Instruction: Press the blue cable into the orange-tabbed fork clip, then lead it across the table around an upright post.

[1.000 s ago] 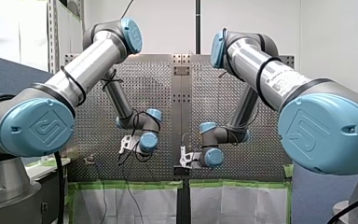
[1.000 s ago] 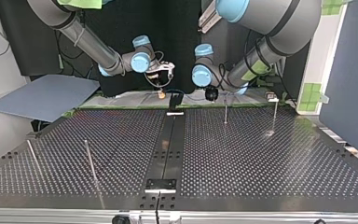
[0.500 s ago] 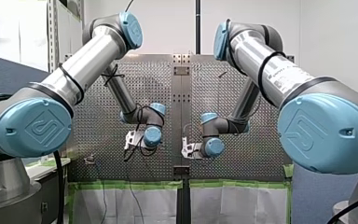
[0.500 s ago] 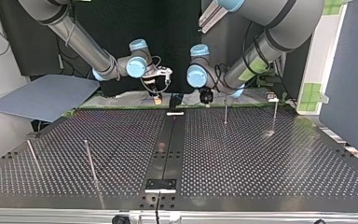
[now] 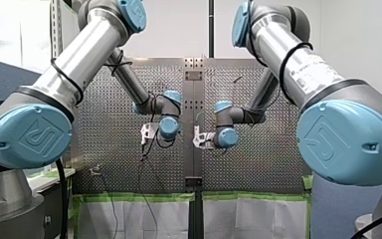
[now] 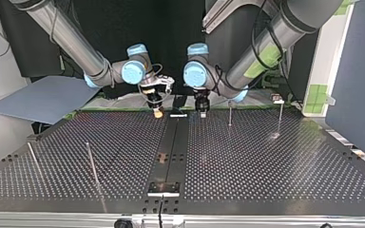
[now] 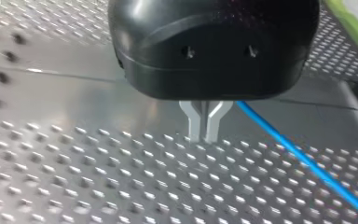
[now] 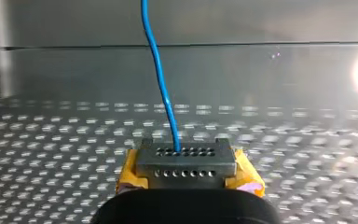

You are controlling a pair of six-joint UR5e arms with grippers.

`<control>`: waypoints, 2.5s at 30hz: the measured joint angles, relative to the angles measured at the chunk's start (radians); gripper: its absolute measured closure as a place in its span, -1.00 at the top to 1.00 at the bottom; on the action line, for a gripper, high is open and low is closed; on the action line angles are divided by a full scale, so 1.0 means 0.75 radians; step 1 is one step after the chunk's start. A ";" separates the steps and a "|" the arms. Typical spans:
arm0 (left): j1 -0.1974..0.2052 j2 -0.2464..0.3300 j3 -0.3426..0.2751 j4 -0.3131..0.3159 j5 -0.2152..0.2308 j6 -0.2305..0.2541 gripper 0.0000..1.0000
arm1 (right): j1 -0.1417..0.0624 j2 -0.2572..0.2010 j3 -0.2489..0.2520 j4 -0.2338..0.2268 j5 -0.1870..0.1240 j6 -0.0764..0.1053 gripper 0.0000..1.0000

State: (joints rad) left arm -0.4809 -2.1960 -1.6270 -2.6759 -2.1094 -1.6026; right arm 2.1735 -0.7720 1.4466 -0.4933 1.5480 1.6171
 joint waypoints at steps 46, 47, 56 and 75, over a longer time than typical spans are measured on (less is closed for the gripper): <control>-0.075 0.269 0.236 -0.175 -0.013 -0.012 -1.00 | -0.012 -0.462 -0.137 0.249 0.060 -0.005 -1.00; -0.076 0.269 0.243 -0.180 -0.013 -0.012 -1.00 | -0.015 -0.466 -0.140 0.253 0.061 -0.005 -1.00; -0.080 0.298 0.304 -0.230 -0.012 -0.013 -1.00 | -0.035 -0.487 -0.151 0.279 0.064 -0.006 -1.00; -0.110 0.309 0.458 -0.349 -0.002 0.020 -1.00 | -0.081 -0.585 -0.194 0.352 0.065 0.000 -1.00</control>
State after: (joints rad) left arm -0.5634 -1.9643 -1.2838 -2.9373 -2.1111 -1.5877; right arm 2.1130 -1.2104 1.3013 -0.2294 1.5971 1.6169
